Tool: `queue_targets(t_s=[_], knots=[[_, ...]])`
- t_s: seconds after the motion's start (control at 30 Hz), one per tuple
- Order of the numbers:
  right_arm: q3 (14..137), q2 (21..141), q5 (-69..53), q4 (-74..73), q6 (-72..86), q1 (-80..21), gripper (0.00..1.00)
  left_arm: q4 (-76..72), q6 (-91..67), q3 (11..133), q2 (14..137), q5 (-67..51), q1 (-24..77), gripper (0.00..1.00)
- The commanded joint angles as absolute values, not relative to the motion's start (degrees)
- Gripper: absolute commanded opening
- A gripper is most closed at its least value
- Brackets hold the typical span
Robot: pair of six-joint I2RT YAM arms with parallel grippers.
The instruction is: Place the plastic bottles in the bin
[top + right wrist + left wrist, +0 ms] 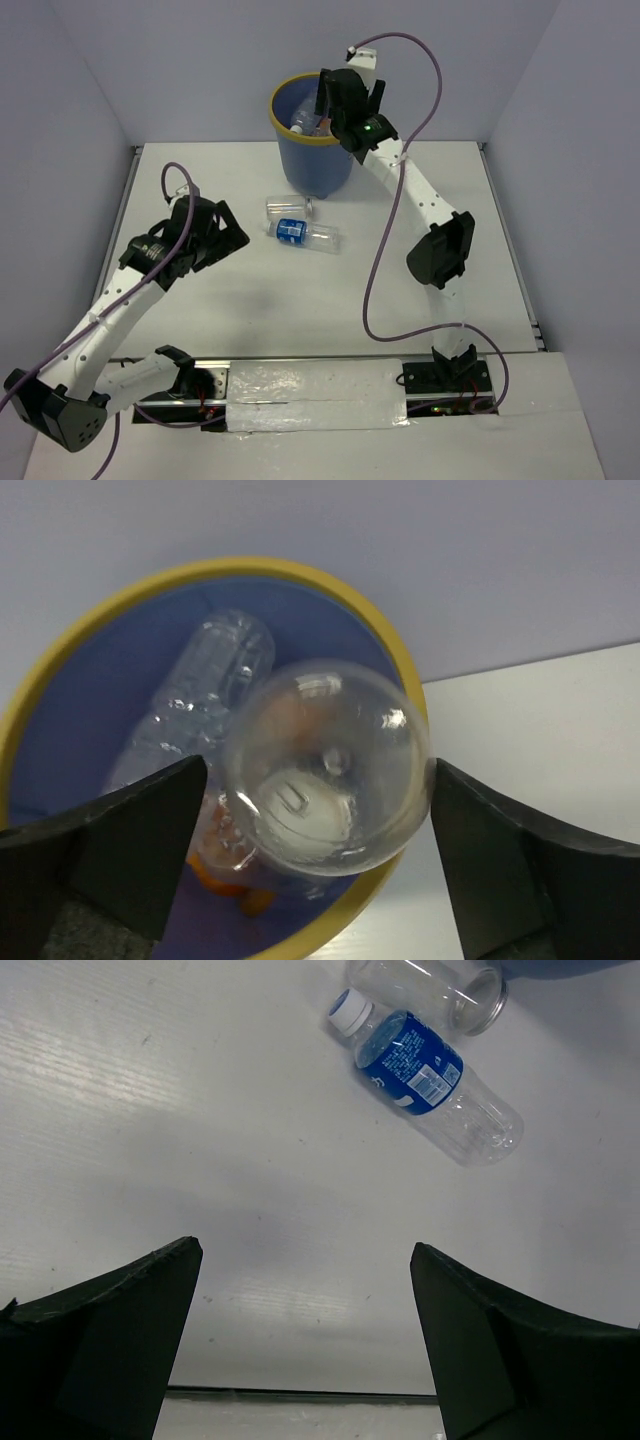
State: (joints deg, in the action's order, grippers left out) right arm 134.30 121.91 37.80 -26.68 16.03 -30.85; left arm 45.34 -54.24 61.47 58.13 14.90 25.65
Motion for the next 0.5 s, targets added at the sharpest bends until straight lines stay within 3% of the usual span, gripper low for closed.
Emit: queue_targets(t_s=[0.0, 0.3, 0.47], knots=[[136.57, 120.58, 39.29, -27.41, 13.18, -30.67, 1.00, 43.33, -54.93, 60.12, 57.30, 13.45, 25.31, 0.99], [128.50, 106.27, 37.89, -22.42, 10.99, -32.34, 1.00, 42.19, -54.49, 60.47, 58.71, 12.66, 25.31, 0.99], [129.80, 101.52, 35.16, -24.42, 10.11, -32.34, 1.00, 41.58, -54.49, 60.21, 59.50, 12.13, 25.40, 0.99]])
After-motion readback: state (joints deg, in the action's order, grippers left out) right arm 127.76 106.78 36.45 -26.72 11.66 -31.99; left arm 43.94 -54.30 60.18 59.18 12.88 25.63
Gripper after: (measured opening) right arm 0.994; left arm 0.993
